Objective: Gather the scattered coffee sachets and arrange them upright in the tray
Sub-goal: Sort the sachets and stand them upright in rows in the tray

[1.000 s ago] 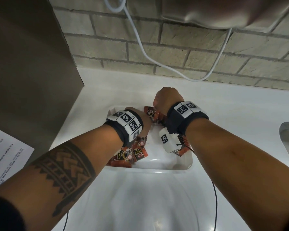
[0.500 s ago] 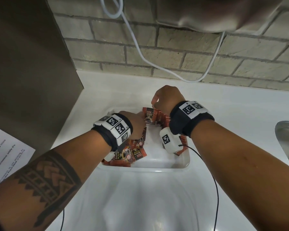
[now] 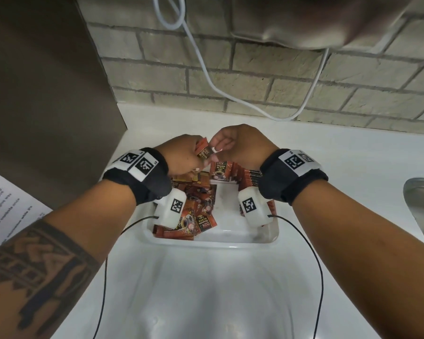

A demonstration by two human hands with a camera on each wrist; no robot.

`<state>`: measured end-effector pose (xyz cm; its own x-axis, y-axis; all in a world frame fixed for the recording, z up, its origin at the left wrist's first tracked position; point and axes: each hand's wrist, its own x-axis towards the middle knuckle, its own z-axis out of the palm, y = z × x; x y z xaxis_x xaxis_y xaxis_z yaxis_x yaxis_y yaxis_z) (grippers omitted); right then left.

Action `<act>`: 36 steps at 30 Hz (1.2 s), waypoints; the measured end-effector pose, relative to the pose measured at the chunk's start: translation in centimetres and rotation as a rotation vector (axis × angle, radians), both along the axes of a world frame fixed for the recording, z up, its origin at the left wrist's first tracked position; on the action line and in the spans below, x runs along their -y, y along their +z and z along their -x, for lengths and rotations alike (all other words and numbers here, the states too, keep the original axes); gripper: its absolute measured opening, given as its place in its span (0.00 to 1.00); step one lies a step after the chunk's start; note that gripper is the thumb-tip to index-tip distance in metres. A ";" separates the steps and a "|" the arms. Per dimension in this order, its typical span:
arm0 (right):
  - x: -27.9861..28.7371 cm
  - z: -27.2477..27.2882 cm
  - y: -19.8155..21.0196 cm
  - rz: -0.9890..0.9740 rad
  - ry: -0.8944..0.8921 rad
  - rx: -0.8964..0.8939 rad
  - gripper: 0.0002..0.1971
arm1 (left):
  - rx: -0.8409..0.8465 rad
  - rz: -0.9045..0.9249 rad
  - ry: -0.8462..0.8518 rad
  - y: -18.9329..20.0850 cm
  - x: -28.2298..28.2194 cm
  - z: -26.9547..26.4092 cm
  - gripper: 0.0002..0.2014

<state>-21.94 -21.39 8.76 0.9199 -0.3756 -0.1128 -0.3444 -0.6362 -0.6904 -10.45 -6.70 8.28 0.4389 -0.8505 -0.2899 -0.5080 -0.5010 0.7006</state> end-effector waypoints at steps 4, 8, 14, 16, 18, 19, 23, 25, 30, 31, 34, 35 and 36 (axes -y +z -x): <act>-0.1 -0.3 0.1 -0.109 -0.059 0.121 0.07 | -0.223 0.196 0.121 -0.2 -0.1 0.6 0.10; 0.2 0.1 0.2 -0.135 -0.076 0.156 0.06 | -0.220 0.223 0.124 -0.8 0.0 0.6 0.09; 1.1 -0.3 0.3 0.033 -0.233 0.110 0.05 | 0.072 -0.005 0.104 -1.3 -0.2 -0.7 0.17; 1.5 -0.7 0.0 0.149 -0.233 0.029 0.07 | 0.326 -0.215 0.034 -1.4 0.0 -0.8 0.20; 1.4 -1.3 -0.8 0.253 -0.199 -0.103 0.08 | 0.401 -0.327 -0.056 -1.3 0.5 -0.1 0.19; 1.4 -1.8 -1.5 0.315 -0.183 -0.176 0.08 | 0.403 -0.365 -0.118 -1.3 0.8 0.5 0.19; 1.2 -3.2 -3.7 0.431 -0.222 -0.294 0.09 | 0.217 -0.465 -0.245 -2.0 2.7 2.9 0.17; 1.2 -3.5 -4.4 0.443 -0.203 -0.333 0.08 | 0.088 -0.499 -0.224 -2.6 3.5 3.7 0.21; 1.2 -3.8 -4.8 0.441 -0.219 -0.391 0.08 | 0.138 -0.569 -0.239 -3.3 4.7 3.7 0.21; 1.2 -3.9 -4.7 0.450 -0.219 -0.407 0.10 | 0.143 -0.576 -0.247 -3.3 4.9 3.6 0.22; 1.2 -4.1 -4.7 0.446 -0.196 -0.425 0.13 | 0.160 -0.593 -0.252 -3.5 5.1 3.3 0.23; 1.2 -4.1 -4.8 0.446 -0.187 -0.435 0.12 | 0.163 -0.592 -0.249 -3.6 5.1 3.2 0.23; 1.3 -4.1 -4.8 0.454 -0.170 -0.436 0.10 | 0.167 -0.589 -0.249 -3.6 5.1 3.2 0.23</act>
